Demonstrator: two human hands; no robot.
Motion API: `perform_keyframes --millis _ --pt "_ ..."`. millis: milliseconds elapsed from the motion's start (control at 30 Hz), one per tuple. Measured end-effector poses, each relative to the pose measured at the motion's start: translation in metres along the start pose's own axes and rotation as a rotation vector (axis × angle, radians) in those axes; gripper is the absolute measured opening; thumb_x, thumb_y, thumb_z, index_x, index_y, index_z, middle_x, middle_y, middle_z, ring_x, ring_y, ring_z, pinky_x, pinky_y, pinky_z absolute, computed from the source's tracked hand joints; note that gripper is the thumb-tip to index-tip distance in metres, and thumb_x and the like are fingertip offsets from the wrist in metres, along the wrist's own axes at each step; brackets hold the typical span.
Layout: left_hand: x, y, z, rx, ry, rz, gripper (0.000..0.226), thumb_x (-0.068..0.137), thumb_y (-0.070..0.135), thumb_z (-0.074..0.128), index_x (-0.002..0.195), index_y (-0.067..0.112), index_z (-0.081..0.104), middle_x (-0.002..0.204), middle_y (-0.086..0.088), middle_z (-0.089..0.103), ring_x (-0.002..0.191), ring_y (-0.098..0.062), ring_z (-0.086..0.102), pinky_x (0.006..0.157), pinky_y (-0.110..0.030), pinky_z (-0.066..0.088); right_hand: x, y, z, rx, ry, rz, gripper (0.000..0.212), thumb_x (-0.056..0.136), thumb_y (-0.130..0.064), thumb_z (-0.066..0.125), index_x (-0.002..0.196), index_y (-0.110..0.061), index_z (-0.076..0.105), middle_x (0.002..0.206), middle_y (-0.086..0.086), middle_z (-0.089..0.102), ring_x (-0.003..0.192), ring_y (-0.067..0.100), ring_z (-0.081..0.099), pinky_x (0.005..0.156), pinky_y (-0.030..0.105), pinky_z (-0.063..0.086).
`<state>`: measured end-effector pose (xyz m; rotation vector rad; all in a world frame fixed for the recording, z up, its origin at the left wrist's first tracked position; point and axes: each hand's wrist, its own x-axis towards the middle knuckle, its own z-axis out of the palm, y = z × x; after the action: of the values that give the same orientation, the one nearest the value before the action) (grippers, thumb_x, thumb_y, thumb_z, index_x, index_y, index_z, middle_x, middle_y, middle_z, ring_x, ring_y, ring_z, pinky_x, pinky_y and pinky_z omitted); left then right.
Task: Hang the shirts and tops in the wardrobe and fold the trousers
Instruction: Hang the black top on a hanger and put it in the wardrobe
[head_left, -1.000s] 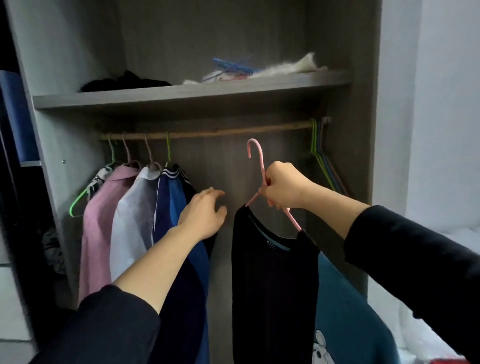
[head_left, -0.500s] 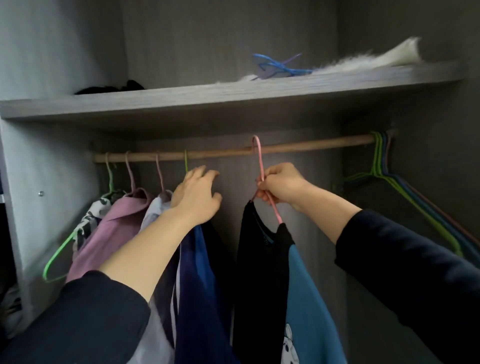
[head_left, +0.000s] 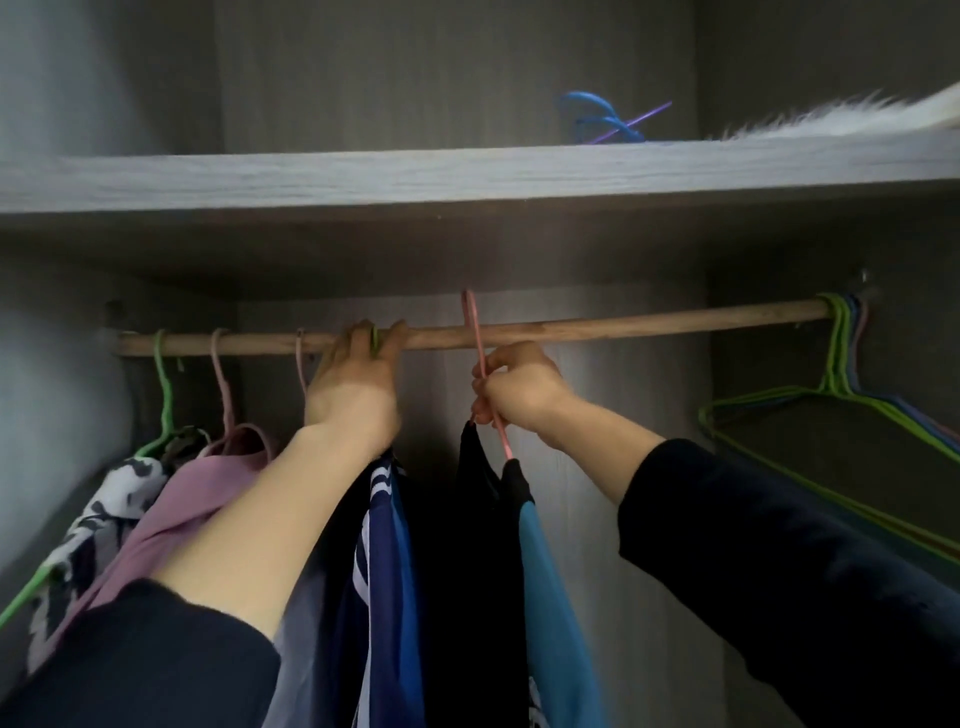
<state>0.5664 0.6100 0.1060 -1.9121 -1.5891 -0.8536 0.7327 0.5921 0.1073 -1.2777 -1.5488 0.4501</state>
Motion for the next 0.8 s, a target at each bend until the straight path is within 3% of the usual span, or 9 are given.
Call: perform_keyframes --millis 100,167,367,467,567,700,800 --pt "0.0 -0.001 -0.001 0.024 0.04 0.002 0.084 0.084 0.017 0.064 0.15 0.03 0.014 0.152 -0.007 0.021 0.14 -0.03 0.024 0.114 -0.039 0.02 0.006 0.002 0.012 -0.049 -0.008 -0.02 0.01 0.09 -0.003 0.054 0.088 -0.01 0.061 0.091 0.018 0.07 0.08 0.028 0.07 0.074 0.038 0.06" --pt "0.001 -0.001 0.0 0.026 0.061 0.001 0.083 0.084 0.019 0.064 0.15 0.03 0.016 0.151 -0.007 0.023 0.139 -0.03 0.026 0.114 -0.039 0.02 0.007 0.006 0.021 -0.061 -0.005 -0.031 0.013 0.09 -0.002 0.052 0.084 -0.011 0.06 0.091 0.019 0.07 0.081 0.031 0.071 0.076 0.041 0.06" --pt "0.001 0.0 0.002 -0.022 0.075 -0.007 0.079 0.083 0.026 0.063 0.148 0.031 0.019 0.149 -0.007 0.027 0.135 -0.03 0.032 0.107 -0.04 0.033 0.009 0.028 0.042 -0.166 -0.023 -0.132 0.015 0.095 -0.012 0.049 0.102 -0.004 0.06 0.096 0.019 0.066 0.087 0.035 0.066 0.08 0.046 0.057" --pt "0.002 0.004 -0.004 -0.094 0.016 -0.043 0.078 0.084 0.028 0.063 0.149 0.029 0.02 0.151 -0.008 0.024 0.14 -0.029 0.025 0.112 -0.039 0.024 0.007 0.032 0.037 -0.227 -0.08 -0.195 0.023 0.099 -0.02 0.044 0.105 -0.005 0.06 0.092 0.013 0.065 0.086 0.029 0.063 0.075 0.037 0.055" --pt "0.004 0.016 -0.012 -0.158 -0.024 -0.105 0.074 0.087 0.033 0.059 0.15 0.024 0.02 0.151 -0.012 0.02 0.142 -0.03 0.017 0.115 -0.038 0.015 0.004 0.04 0.012 -0.335 -0.08 -0.231 0.028 0.1 -0.026 0.043 0.106 -0.008 0.064 0.088 0.004 0.061 0.081 0.02 0.058 0.064 0.024 0.043" --pt "0.009 0.055 -0.009 -0.153 0.019 -0.043 0.069 0.092 0.032 0.051 0.15 0.021 0.016 0.157 -0.015 0.006 0.145 -0.032 0.005 0.118 -0.041 0.005 -0.004 0.057 -0.031 -0.464 0.013 -0.226 0.024 0.094 -0.025 0.049 0.106 -0.01 0.065 0.103 0.007 0.066 0.095 0.024 0.061 0.077 0.028 0.049" --pt "0.017 0.096 -0.003 -0.192 0.009 0.058 0.067 0.093 0.032 0.048 0.151 0.02 0.018 0.157 -0.015 0.007 0.145 -0.032 0.006 0.117 -0.039 0.005 -0.012 0.068 -0.066 -0.591 0.06 -0.2 0.024 0.092 -0.024 0.052 0.11 -0.013 0.063 0.108 0.007 0.066 0.098 0.026 0.062 0.083 0.037 0.053"
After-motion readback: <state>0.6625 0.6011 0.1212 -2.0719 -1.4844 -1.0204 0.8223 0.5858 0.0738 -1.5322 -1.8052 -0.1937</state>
